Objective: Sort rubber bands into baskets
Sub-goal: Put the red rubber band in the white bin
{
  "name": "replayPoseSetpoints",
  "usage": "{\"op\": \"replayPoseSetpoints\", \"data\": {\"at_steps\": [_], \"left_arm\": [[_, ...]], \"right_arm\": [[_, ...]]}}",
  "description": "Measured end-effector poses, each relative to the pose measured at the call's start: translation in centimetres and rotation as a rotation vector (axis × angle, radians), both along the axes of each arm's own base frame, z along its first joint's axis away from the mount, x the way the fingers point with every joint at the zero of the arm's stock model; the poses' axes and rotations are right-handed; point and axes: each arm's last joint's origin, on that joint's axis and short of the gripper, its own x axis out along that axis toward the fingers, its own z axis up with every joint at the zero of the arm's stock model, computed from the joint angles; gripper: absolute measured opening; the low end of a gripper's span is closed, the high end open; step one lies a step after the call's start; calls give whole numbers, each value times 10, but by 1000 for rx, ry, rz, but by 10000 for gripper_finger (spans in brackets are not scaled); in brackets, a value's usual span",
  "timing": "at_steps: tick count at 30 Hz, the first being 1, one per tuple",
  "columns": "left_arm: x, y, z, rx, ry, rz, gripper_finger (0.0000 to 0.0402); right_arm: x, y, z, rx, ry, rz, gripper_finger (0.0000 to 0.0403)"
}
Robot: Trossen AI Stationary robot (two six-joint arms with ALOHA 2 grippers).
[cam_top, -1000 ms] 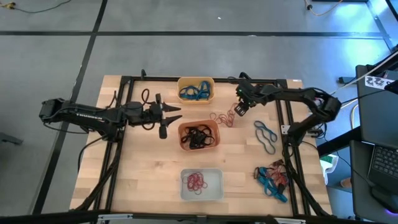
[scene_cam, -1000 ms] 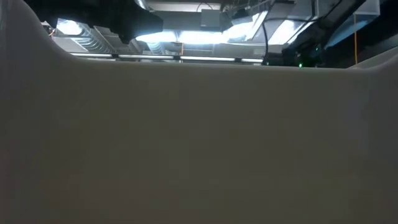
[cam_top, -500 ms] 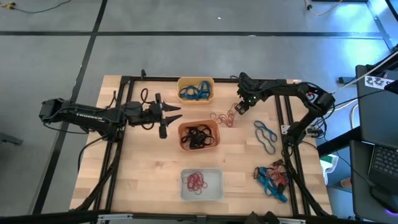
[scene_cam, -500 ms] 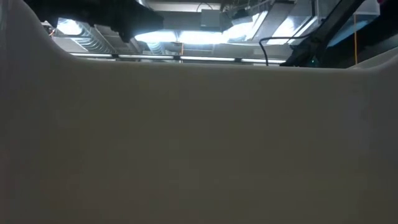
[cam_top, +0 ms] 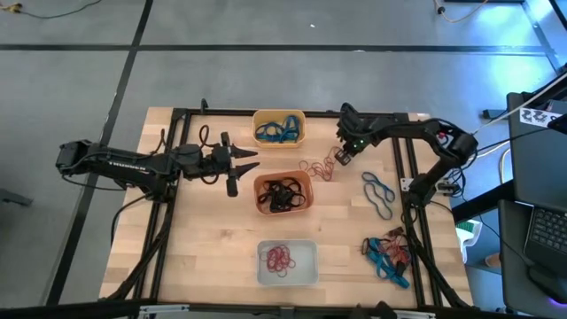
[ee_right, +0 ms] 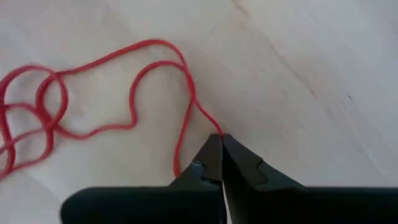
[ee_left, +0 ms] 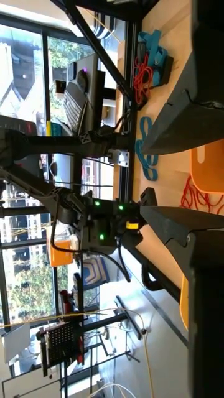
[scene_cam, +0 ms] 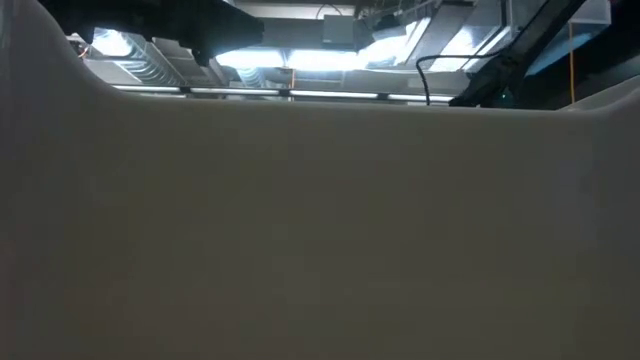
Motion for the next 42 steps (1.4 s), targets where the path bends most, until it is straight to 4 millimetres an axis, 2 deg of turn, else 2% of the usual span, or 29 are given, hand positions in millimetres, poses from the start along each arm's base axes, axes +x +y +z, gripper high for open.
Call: {"op": "replayPoseSetpoints", "data": {"at_steps": [11,21,28,42], "left_arm": [[0,0,0,0,0,0,141],[0,0,0,-23,-6,1,141],[0,0,0,-24,-6,0,141],[0,0,0,-25,-6,0,141]], "right_arm": [[9,36,43,-108,-94,113,1],[13,84,92,-209,-315,236,1],[10,114,115,-261,-418,331,1],[22,157,172,-303,-613,497,1]]}}
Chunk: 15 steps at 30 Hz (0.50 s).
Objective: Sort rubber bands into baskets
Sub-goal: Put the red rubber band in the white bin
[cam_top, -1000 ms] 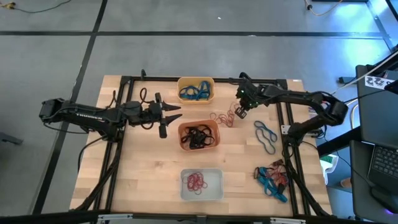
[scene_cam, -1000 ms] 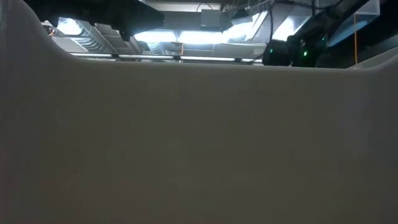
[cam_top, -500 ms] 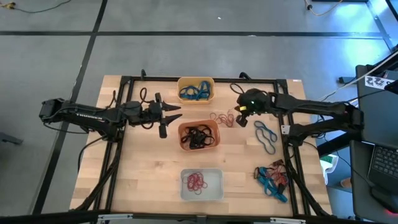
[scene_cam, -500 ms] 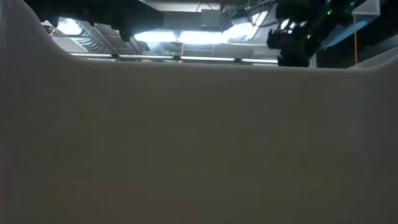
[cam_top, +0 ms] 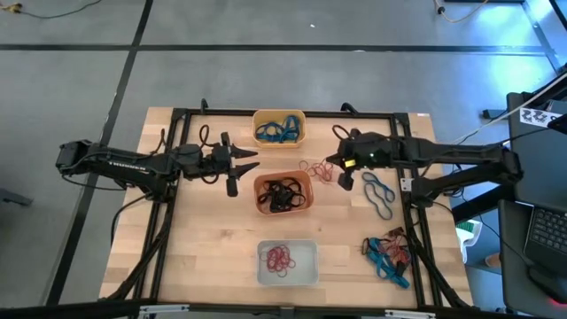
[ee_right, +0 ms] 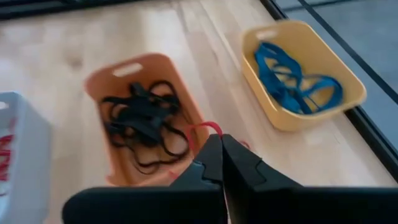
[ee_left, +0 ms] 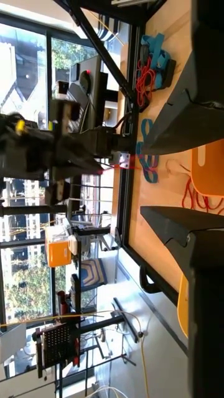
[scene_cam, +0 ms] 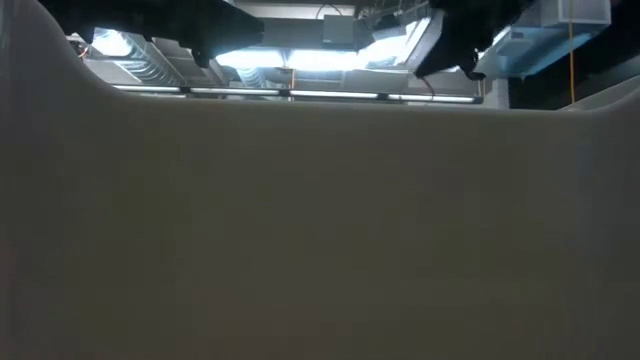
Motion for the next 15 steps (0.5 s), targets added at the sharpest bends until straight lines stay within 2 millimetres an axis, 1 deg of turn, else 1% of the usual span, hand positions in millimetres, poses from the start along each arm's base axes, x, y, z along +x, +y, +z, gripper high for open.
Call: {"op": "replayPoseSetpoints", "data": {"at_steps": [5,11,15], "left_arm": [[0,0,0,0,0,0,141],[0,0,0,0,0,0,141],[0,0,0,0,-1,0,141]], "right_arm": [[2,14,12,-4,-38,62,1],[6,35,17,38,-95,163,1],[13,54,18,56,-144,254,1]]}}
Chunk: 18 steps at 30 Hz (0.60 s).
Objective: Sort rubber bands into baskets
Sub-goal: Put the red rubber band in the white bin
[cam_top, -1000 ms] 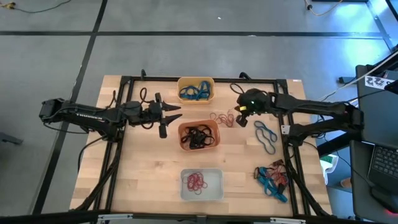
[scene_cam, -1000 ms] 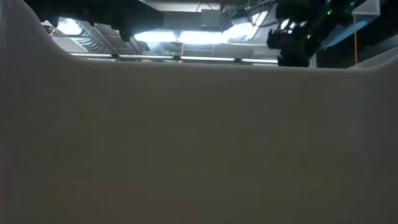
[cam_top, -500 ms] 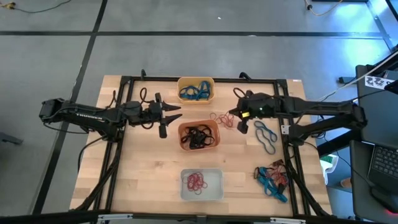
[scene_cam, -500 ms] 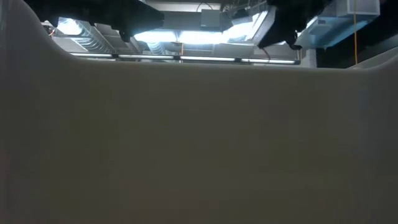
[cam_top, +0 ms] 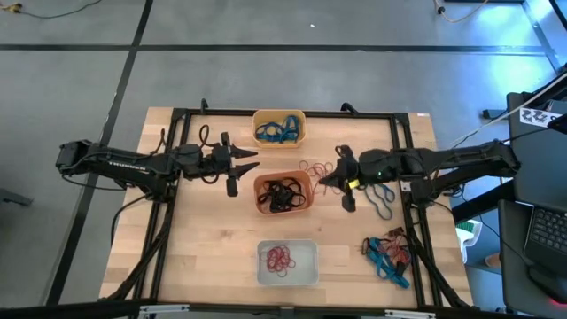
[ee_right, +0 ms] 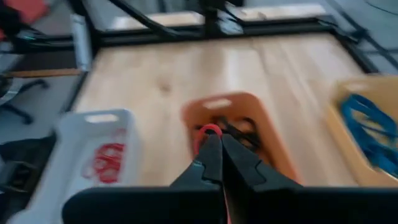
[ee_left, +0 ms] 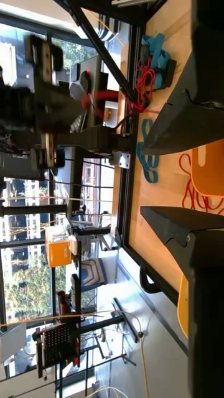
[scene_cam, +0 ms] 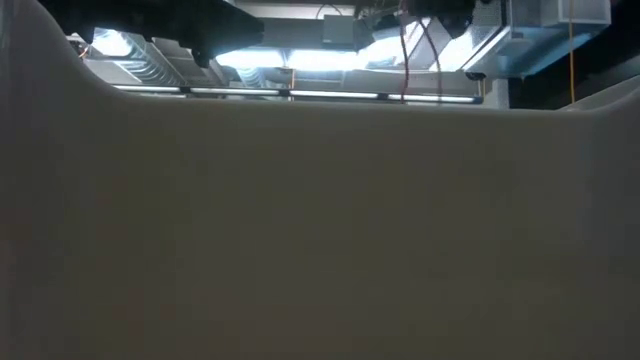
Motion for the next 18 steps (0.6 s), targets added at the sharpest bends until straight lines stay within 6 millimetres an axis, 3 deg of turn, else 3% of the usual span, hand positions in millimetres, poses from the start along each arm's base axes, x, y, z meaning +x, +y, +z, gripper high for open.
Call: {"op": "replayPoseSetpoints", "data": {"at_steps": [8,18], "left_arm": [[0,0,0,0,0,0,141],[0,0,0,0,0,0,141]], "right_arm": [[20,37,-5,41,-80,169,1],[55,68,-45,77,-5,317,1]]}}
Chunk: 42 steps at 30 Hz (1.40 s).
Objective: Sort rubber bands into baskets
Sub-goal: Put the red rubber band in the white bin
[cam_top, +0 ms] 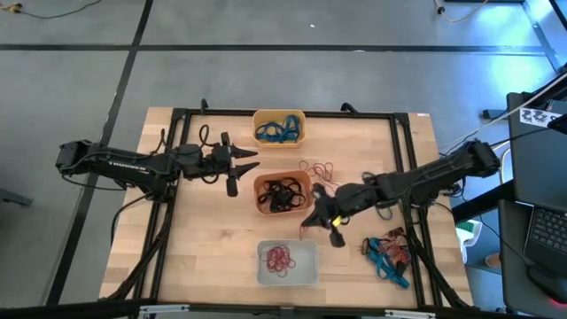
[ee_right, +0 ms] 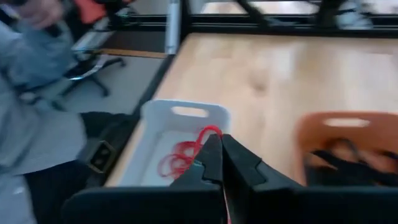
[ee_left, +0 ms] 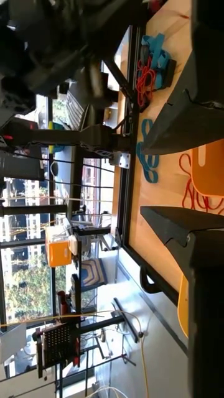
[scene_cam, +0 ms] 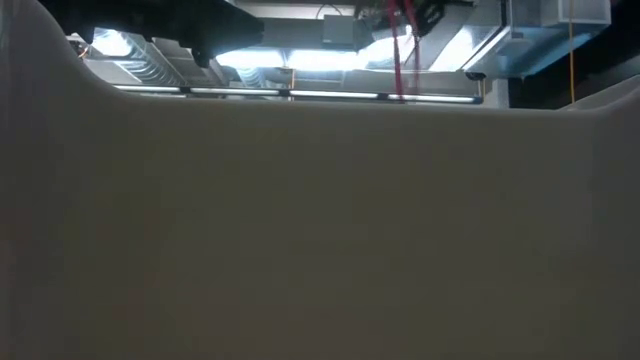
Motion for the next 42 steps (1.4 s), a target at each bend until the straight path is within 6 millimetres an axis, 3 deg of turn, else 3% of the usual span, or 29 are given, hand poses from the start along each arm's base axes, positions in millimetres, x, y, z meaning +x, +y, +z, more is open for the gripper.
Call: {"op": "replayPoseSetpoints", "data": {"at_steps": [8,19,31,35,42], "left_arm": [[0,0,0,0,0,2,141],[0,0,0,0,0,2,141],[0,0,0,0,0,2,141],[0,0,0,0,0,2,141],[0,0,0,0,0,2,141]], "right_arm": [[21,21,-23,68,-18,154,1],[21,32,-20,79,-46,185,1],[43,33,-69,79,107,25,2],[47,30,-79,119,157,-12,36],[46,34,-79,160,182,85,147]]}}
